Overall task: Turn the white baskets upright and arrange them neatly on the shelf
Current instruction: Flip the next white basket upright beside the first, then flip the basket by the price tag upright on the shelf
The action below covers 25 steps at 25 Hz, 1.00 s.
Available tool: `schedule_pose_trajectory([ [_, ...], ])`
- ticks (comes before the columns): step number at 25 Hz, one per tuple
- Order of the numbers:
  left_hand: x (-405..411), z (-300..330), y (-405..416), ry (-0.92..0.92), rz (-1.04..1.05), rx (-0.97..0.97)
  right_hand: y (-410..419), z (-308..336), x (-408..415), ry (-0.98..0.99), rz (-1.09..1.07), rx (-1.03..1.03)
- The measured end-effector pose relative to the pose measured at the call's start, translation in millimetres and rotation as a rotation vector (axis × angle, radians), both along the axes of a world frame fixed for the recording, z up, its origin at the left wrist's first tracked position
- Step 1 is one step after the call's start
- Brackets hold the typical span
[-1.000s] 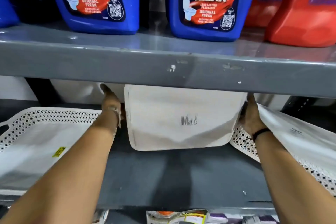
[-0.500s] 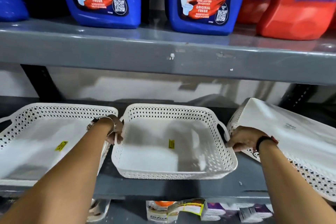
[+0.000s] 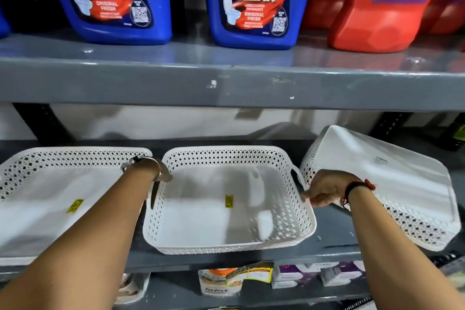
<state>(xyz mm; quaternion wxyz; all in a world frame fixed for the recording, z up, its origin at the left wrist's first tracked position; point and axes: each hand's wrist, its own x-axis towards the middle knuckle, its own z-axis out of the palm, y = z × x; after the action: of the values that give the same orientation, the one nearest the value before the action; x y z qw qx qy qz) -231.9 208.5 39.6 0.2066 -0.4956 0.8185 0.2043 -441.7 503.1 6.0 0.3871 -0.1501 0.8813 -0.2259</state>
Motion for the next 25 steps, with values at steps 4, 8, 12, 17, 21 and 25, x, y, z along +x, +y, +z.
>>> schedule_pose_trajectory([
  [4,-55.4,7.5,28.9,0.165,-0.234,-0.244,30.6,16.7,-6.2,0.377,-0.187,-0.117],
  [8,-123.9,-1.1,108.9,0.444,-0.275,-0.068,102.5,17.9,-37.6,0.680,-0.465,-0.198],
  [12,-185.5,-6.1,174.1,0.640,-0.254,0.034,171.1,-2.5,-76.0,0.824,-0.570,-0.130],
  [17,-256.6,-24.9,224.8,0.708,-0.266,0.136,230.9,-22.7,-125.0,0.601,-0.748,-0.145],
  [21,-286.9,-43.9,237.1,0.732,-0.261,0.229,246.1,-45.6,-144.4,0.289,-0.765,-0.368],
  [25,-302.9,-60.2,240.3,0.803,-0.088,0.307,251.6,-49.1,-158.7,0.119,-0.778,-0.539],
])
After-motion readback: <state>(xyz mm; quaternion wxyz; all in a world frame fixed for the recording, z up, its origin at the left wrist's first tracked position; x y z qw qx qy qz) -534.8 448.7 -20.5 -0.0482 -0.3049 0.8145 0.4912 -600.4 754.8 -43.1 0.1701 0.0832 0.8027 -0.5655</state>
